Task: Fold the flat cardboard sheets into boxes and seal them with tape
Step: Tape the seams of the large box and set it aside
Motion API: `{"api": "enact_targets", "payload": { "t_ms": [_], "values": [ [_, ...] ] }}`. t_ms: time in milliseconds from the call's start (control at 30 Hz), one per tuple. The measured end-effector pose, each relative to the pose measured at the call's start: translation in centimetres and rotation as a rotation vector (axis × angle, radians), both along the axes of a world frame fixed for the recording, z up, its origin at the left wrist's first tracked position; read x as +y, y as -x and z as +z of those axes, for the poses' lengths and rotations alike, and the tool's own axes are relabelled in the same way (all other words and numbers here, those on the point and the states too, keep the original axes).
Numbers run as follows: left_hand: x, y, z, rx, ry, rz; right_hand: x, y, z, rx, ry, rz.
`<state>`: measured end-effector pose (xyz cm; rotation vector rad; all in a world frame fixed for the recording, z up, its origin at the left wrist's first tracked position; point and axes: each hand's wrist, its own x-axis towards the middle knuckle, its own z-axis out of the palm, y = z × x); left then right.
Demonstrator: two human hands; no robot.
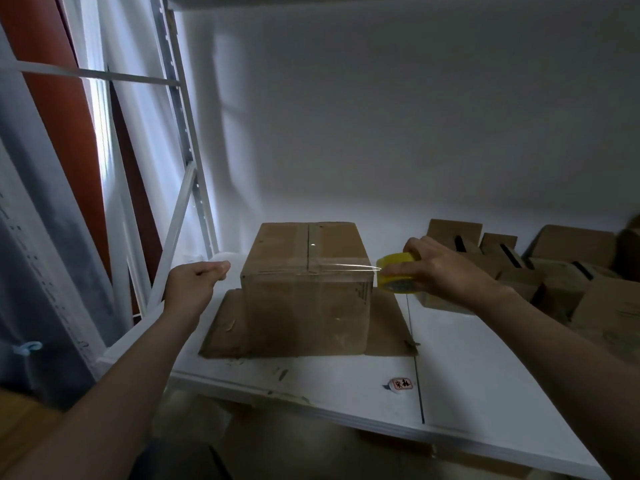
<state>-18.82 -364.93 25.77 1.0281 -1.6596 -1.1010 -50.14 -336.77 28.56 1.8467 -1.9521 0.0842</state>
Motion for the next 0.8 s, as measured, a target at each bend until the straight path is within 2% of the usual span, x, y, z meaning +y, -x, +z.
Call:
{"api": "enact_targets", "payload": {
  "t_ms": [367,533,667,800],
  "values": [
    [-1.8,1.6,-1.6,-0.045,-0.080,0.006,-2.9,1.4,-1.9,-0.037,-0.015,-0.006],
    [-2.7,2.5,-2.6,-0.054,-0.171,-0.007,-3.6,1.9,-3.9,-0.129,0.083,0.003],
    [-2.9,3.3,-4.0,-0.075,-0.086,0.008,-4.1,2.0,-4.7,-0.183,0.134,0.002],
    [-2.0,4.3,-5.1,-0.016,-0.071,0.060,-4.6,1.6,-5.3,-0.268,0.187,0.006]
  ]
}}
